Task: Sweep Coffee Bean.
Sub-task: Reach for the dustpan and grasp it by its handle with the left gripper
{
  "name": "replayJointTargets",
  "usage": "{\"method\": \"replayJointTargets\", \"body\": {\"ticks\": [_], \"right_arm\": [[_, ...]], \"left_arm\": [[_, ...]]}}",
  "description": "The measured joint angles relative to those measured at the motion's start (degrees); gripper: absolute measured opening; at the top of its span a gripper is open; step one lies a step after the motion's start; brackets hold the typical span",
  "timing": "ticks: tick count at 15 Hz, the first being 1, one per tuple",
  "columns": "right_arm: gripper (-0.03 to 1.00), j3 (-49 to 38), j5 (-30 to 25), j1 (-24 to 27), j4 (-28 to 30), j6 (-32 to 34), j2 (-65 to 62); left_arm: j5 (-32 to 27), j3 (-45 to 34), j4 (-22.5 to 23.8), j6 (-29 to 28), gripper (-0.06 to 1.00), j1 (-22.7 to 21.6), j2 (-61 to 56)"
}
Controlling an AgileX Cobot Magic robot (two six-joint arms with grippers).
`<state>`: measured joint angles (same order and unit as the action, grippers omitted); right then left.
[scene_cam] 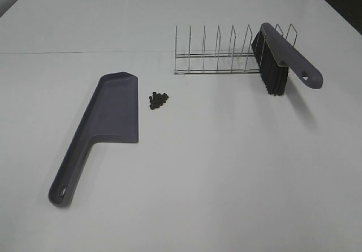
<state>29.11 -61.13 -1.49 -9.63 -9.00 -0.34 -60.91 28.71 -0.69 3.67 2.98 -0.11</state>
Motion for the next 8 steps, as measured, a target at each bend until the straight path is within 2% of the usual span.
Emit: {"method": "replayJointTargets", "body": {"ticks": [8], "right_arm": [[0.71,0.0,0.0,0.0,0.0,0.0,0.0]], "left_arm": [[0.0,0.0,0.0,0.0,0.76,0.0,0.0]]}}
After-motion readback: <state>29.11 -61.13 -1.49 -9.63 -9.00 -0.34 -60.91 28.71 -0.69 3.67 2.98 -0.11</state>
